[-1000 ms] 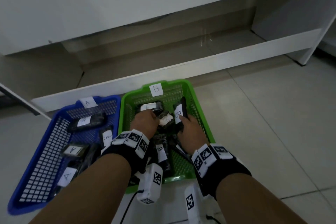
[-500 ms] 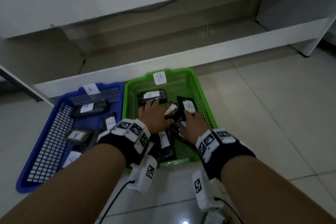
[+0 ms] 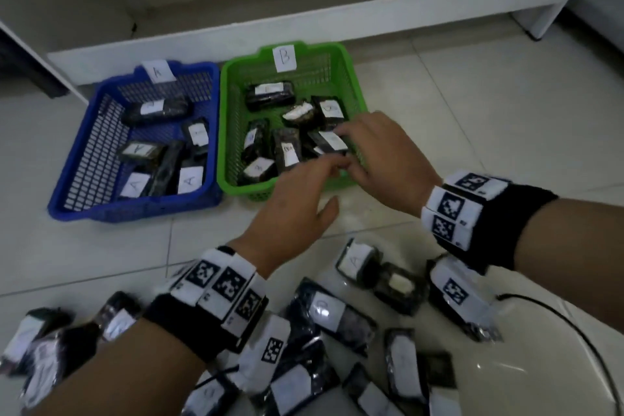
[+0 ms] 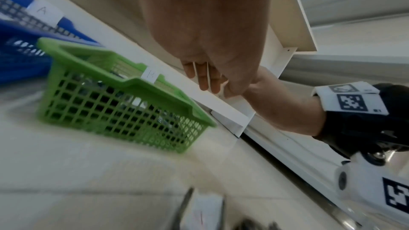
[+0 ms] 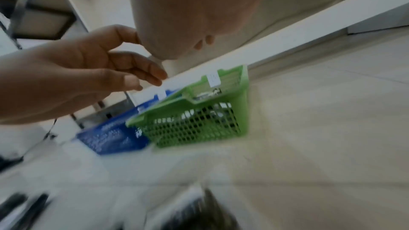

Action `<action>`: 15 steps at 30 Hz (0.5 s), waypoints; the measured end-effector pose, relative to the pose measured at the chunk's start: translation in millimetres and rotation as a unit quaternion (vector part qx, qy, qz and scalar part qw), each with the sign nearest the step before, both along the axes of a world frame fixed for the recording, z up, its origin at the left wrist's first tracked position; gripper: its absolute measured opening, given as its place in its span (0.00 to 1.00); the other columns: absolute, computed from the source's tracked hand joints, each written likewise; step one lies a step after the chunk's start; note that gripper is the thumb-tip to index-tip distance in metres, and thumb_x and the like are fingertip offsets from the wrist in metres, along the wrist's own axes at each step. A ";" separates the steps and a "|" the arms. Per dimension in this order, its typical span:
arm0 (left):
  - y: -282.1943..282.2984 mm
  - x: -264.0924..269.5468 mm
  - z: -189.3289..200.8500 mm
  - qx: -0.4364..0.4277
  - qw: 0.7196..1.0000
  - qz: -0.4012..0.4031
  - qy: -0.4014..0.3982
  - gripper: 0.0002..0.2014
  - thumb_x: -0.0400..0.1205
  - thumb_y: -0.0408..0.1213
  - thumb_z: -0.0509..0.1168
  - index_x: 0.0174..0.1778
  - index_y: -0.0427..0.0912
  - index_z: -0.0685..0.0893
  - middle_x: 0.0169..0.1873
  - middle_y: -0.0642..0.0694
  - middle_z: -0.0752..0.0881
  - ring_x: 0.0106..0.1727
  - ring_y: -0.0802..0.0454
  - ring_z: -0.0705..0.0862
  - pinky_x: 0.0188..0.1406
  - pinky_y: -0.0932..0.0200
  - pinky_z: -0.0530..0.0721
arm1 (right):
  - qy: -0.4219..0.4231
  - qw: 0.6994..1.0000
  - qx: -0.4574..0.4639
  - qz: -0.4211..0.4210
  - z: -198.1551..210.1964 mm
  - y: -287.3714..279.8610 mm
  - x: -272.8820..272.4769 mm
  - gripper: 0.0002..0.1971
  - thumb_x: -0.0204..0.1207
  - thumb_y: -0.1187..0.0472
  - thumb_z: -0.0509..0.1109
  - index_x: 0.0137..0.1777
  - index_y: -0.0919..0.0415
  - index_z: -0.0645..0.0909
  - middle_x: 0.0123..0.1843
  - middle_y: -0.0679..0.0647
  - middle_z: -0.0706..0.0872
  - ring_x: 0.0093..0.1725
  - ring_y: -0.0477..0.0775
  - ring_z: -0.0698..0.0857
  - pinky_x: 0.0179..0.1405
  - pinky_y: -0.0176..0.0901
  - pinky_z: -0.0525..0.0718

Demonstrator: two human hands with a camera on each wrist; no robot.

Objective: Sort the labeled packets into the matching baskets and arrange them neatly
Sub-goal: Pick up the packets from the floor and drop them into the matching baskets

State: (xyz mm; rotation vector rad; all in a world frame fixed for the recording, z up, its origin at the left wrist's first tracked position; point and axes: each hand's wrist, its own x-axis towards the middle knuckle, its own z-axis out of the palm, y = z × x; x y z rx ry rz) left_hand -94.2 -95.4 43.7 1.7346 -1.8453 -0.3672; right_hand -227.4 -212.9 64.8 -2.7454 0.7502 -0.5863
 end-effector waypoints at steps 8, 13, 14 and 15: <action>33.0 -26.4 -53.3 0.229 0.973 -0.006 0.014 0.38 0.78 0.40 0.67 0.82 0.52 0.55 0.81 0.50 0.60 0.80 0.50 0.59 0.78 0.45 0.62 | 0.199 0.975 0.090 0.044 -39.4 48.4 -81.1 0.36 0.74 0.41 0.63 0.77 0.63 0.64 0.69 0.59 0.73 0.66 0.57 0.73 0.67 0.49 0.73; 28.5 -38.9 -73.0 0.316 0.949 -0.018 -0.001 0.41 0.79 0.39 0.64 0.83 0.54 0.46 0.84 0.47 0.49 0.83 0.45 0.50 0.80 0.43 0.58 | 0.384 0.912 0.142 0.025 -53.4 62.0 -110.0 0.56 0.67 0.27 0.62 0.83 0.59 0.40 0.81 0.55 0.57 0.79 0.56 0.57 0.78 0.50 0.55; 28.5 -41.5 -75.8 0.323 0.946 -0.020 0.009 0.40 0.80 0.38 0.63 0.83 0.53 0.46 0.83 0.46 0.50 0.83 0.45 0.51 0.80 0.43 0.58 | 0.399 0.905 0.145 0.024 -55.9 65.1 -113.7 0.56 0.68 0.27 0.62 0.83 0.59 0.39 0.81 0.55 0.57 0.80 0.56 0.56 0.78 0.50 0.54; 29.2 -44.1 -78.1 0.322 0.946 -0.019 0.020 0.39 0.80 0.38 0.63 0.83 0.52 0.47 0.83 0.45 0.53 0.83 0.44 0.53 0.80 0.44 0.59 | 0.409 0.900 0.145 0.024 -59.1 68.7 -116.7 0.56 0.69 0.28 0.62 0.83 0.60 0.38 0.81 0.55 0.58 0.80 0.56 0.56 0.78 0.50 0.54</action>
